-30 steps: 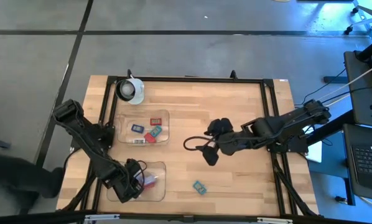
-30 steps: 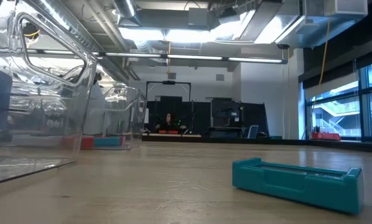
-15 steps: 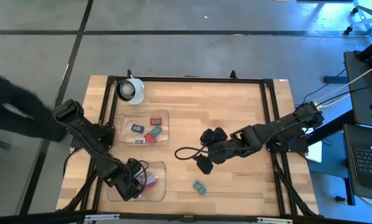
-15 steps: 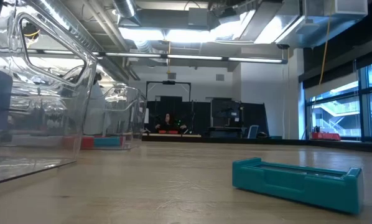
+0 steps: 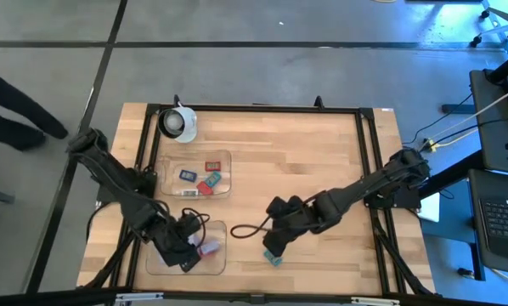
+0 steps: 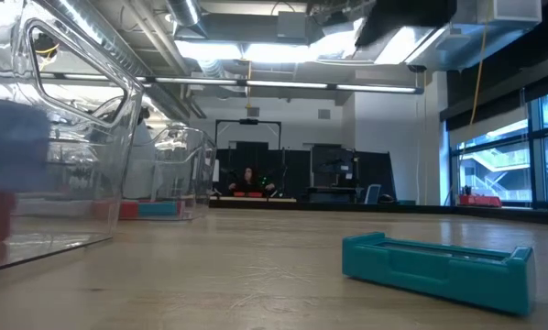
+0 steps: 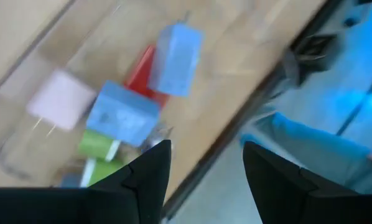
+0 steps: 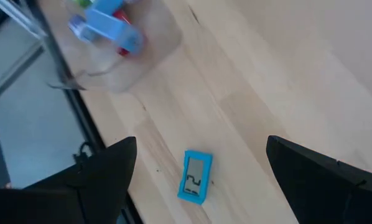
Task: Pick & Place Office items
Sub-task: Put the light blue timer into the top transparent bin
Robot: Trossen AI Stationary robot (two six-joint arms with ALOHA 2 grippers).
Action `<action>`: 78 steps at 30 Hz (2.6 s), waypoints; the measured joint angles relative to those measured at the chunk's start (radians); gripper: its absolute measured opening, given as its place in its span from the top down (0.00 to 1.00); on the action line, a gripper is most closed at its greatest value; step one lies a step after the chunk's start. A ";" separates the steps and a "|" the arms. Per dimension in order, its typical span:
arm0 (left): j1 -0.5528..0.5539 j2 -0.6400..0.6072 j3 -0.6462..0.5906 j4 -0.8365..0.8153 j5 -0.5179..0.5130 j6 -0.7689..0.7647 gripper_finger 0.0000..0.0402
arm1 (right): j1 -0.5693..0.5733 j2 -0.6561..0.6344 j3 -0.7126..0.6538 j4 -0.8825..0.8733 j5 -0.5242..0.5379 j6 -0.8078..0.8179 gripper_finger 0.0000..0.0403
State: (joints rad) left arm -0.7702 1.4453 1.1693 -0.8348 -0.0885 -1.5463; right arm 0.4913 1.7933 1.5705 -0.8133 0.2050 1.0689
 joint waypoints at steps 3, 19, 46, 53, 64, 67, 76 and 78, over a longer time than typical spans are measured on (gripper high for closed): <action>-0.002 -0.017 0.035 0.001 -0.061 0.035 0.51 | 0.013 0.048 0.000 0.001 -0.008 0.035 0.10; -0.002 -0.026 0.070 0.083 -0.289 0.041 0.51 | 0.134 0.249 0.000 0.066 0.003 0.270 0.10; 0.014 -0.025 0.070 0.174 -0.524 0.068 0.51 | 0.177 0.417 0.003 0.087 0.140 0.093 0.30; 0.014 -0.025 0.070 0.174 -0.543 0.094 0.51 | 0.175 0.419 0.002 0.086 0.134 0.091 0.55; 0.014 -0.024 0.070 0.174 -0.600 0.165 0.51 | 0.159 0.384 -0.004 0.090 0.094 0.082 0.66; 0.014 -0.024 0.070 0.173 -0.604 0.166 0.51 | 0.139 0.327 -0.004 0.075 0.111 0.039 0.66; 0.014 -0.024 0.070 0.173 -0.681 0.171 0.51 | 0.047 0.101 -0.002 0.025 0.312 -0.110 0.65; 0.015 -0.024 0.070 0.173 -0.693 0.200 0.51 | 0.024 0.050 -0.002 0.022 0.365 -0.148 0.65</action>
State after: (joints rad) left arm -0.7556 1.4208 1.2392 -0.6618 -0.7815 -1.3462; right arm 0.5149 1.8436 1.5688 -0.7910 0.5698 0.9214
